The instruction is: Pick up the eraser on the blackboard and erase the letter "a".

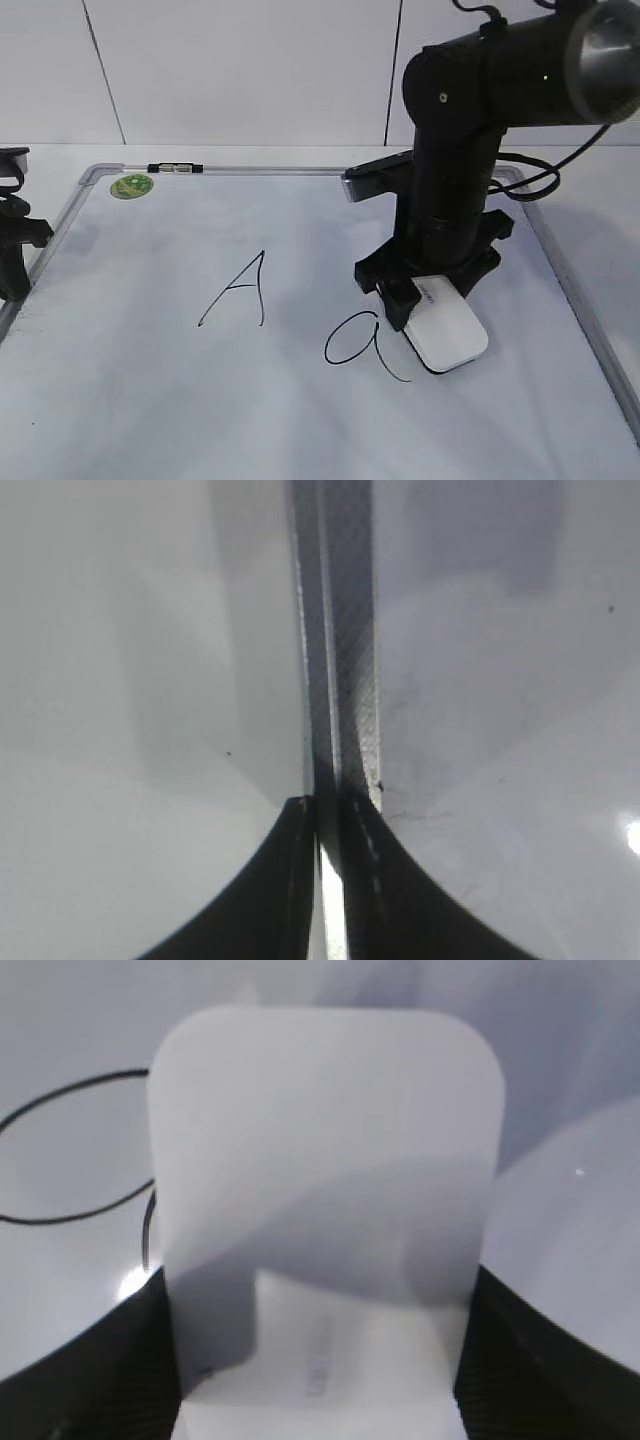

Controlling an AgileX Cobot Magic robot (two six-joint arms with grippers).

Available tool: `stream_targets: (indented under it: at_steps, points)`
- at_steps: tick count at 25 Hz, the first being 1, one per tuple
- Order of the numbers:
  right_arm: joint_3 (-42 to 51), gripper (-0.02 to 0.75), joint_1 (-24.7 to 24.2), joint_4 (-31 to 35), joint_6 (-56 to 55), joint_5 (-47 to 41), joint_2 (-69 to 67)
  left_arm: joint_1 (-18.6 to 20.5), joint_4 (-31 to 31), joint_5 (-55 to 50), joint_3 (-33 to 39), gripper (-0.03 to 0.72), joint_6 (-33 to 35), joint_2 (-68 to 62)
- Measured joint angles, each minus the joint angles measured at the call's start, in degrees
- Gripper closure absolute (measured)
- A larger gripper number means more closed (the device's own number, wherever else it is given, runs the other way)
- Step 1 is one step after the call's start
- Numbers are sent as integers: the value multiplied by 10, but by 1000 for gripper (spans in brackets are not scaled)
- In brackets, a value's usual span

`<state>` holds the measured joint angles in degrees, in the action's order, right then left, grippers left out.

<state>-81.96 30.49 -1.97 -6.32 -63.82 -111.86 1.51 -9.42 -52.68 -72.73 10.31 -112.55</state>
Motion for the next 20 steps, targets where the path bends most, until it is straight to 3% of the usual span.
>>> stream_targets:
  at_steps: [12, 20]
  points:
    - [-31, 179, 10, -8, 4, 0, -50, 0, 0, 0, 0, 633, 0, 0]
    - [-37, 179, 87, -6, 14, -3, -58, 0, 0, 0, 0, 632, 0, 0]
